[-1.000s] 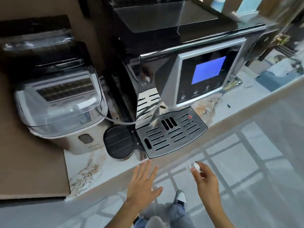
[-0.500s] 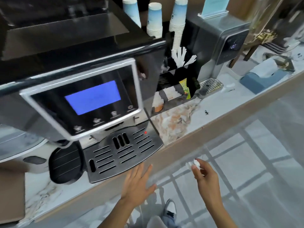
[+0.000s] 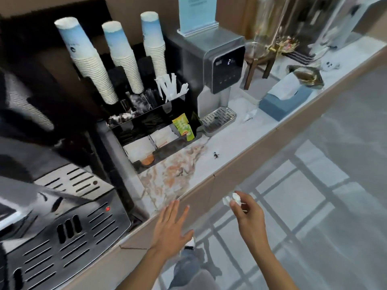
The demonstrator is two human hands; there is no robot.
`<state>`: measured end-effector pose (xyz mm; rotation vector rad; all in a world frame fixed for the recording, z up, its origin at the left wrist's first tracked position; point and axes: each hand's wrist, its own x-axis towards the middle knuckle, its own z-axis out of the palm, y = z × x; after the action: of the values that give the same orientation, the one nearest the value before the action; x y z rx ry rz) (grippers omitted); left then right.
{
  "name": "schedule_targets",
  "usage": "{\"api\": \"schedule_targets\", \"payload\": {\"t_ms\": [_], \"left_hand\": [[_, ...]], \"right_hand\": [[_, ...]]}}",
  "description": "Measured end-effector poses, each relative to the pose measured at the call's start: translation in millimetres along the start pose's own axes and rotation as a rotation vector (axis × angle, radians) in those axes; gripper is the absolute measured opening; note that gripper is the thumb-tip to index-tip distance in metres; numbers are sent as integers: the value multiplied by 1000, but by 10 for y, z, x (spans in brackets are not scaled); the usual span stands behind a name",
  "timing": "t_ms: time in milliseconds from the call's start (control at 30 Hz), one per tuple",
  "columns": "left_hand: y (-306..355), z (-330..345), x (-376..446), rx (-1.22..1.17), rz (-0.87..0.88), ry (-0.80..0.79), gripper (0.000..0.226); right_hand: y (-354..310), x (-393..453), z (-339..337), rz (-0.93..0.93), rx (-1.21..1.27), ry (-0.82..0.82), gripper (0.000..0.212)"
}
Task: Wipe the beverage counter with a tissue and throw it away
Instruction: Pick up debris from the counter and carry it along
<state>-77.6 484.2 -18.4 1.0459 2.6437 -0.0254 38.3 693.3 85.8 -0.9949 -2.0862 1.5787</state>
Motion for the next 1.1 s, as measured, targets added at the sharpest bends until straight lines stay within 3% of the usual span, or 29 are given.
{"api": "schedule_targets", "payload": {"t_ms": [100,300,700,967,1100], "left_hand": [[213,-38,396,3,47,16,82],[766,-142,1246,-46,143,12,78],[1768,-473,2817,-111,290,25,82],[2018,-658,3521,-129,158,74,81],[2111,-724,3788,-173,-40,132,80]], "right_hand": [[3,247,-207,7,15,59,25],[117,896,-601,31,6,132,15],[-87,2517,-1303,43,-17,178,11],[-136,3453,-1532,14,-33,94,14],[-150,4072,-1554,-23,-36,-18,17]]}}
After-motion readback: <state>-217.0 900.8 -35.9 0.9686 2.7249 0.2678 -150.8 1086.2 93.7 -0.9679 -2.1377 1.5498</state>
